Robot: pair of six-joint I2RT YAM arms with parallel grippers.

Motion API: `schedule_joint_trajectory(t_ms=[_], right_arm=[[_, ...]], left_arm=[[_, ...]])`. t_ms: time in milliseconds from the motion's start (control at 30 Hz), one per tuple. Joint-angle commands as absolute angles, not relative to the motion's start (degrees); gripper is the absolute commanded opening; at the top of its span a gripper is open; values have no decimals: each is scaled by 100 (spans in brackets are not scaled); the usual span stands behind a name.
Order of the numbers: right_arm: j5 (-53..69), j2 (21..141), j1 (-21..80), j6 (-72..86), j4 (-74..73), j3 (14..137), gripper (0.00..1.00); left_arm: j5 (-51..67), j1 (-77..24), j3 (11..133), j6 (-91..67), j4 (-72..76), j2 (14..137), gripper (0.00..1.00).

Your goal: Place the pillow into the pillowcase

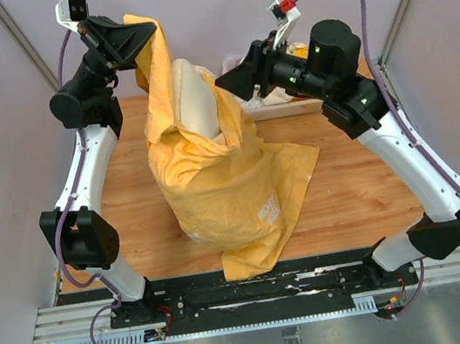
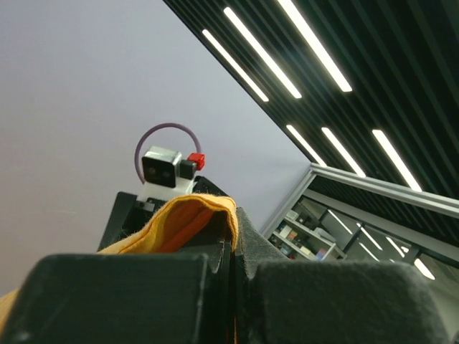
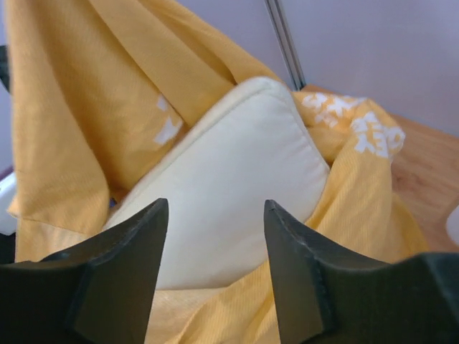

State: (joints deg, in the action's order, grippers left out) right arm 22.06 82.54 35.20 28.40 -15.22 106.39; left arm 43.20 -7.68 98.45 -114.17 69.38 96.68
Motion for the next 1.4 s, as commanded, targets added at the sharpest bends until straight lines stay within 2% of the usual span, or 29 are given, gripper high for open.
schedule_joint_trajectory(t_ms=[0, 333, 567, 600, 767, 867, 1367], right_arm=[[2191, 8239, 3455, 2778, -1874, 10065, 61], [2273, 8444, 3428, 2829, -1498, 9260, 70], [2834, 8735, 3419, 3328, -687, 9033, 71], [2865, 8810, 3416, 3338, -690, 9099, 67], [2838, 8976, 3415, 3303, -876, 9281, 22], [2694, 8881, 3403, 3217, -1009, 9314, 2], [2670, 8265, 3181, 2707, -743, 10990, 1]], left_arm=[[4203, -756, 9833, -11515, 7358, 9506, 0], [4157, -756, 9549, -11411, 7324, 9341, 0], [4157, -756, 9641, -11273, 7083, 9293, 0], [4163, -756, 9644, -11250, 7052, 9280, 0], [4158, -756, 9612, -11236, 7038, 9240, 0], [4156, -756, 9681, -11233, 7040, 9258, 0], [3905, -756, 10194, -11725, 7473, 9609, 0]])
